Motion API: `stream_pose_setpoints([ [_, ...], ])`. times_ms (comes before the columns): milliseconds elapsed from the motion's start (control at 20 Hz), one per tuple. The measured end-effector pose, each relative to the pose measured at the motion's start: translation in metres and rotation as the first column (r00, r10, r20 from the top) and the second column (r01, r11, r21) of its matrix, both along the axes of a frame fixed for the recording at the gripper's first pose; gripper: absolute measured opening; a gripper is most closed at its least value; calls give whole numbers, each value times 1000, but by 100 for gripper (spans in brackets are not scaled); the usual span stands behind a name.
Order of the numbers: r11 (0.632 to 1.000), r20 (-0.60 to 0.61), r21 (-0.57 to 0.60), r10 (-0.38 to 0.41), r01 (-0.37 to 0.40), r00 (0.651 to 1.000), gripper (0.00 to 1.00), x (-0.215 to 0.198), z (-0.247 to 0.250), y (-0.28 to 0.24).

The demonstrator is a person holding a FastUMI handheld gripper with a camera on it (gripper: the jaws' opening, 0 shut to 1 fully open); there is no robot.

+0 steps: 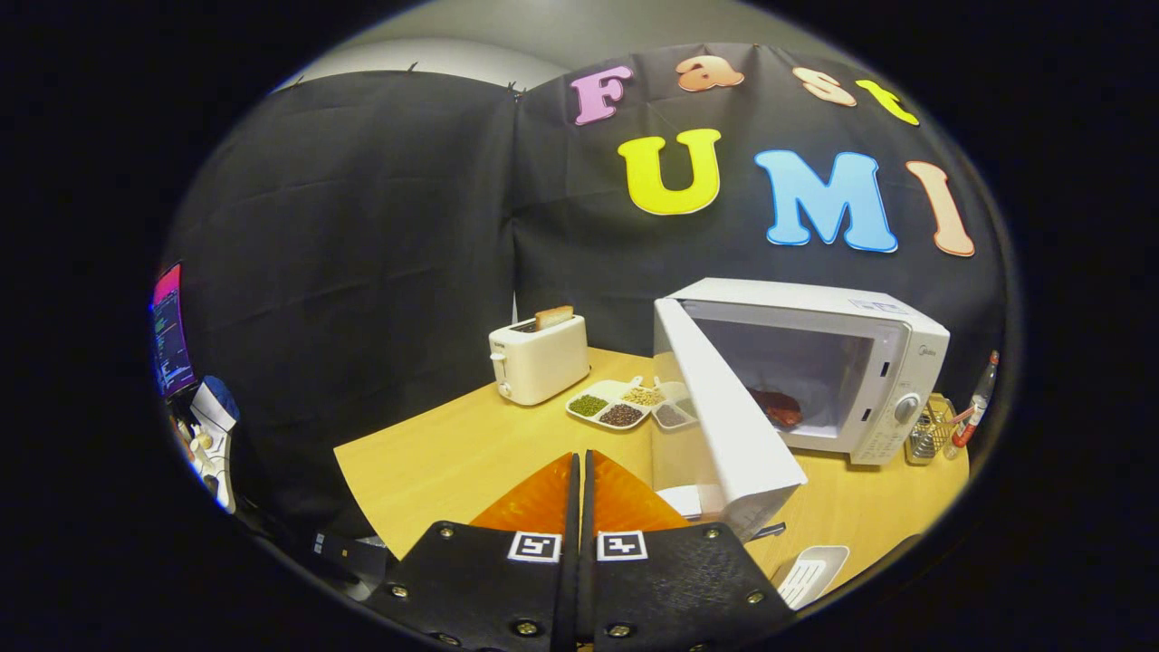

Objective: Open the microwave, put the food inside, and close the microwave door.

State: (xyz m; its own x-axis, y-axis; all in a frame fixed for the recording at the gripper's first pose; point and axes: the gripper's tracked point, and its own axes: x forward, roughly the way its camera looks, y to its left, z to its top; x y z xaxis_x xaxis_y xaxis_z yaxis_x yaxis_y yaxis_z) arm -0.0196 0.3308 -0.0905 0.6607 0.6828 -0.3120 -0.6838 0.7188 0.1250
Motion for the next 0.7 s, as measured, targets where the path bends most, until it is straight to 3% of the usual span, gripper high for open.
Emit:
stream_pose_setpoints([
  [700, 986, 7, 13, -164, 164, 986, 1, 102, -4, -65],
])
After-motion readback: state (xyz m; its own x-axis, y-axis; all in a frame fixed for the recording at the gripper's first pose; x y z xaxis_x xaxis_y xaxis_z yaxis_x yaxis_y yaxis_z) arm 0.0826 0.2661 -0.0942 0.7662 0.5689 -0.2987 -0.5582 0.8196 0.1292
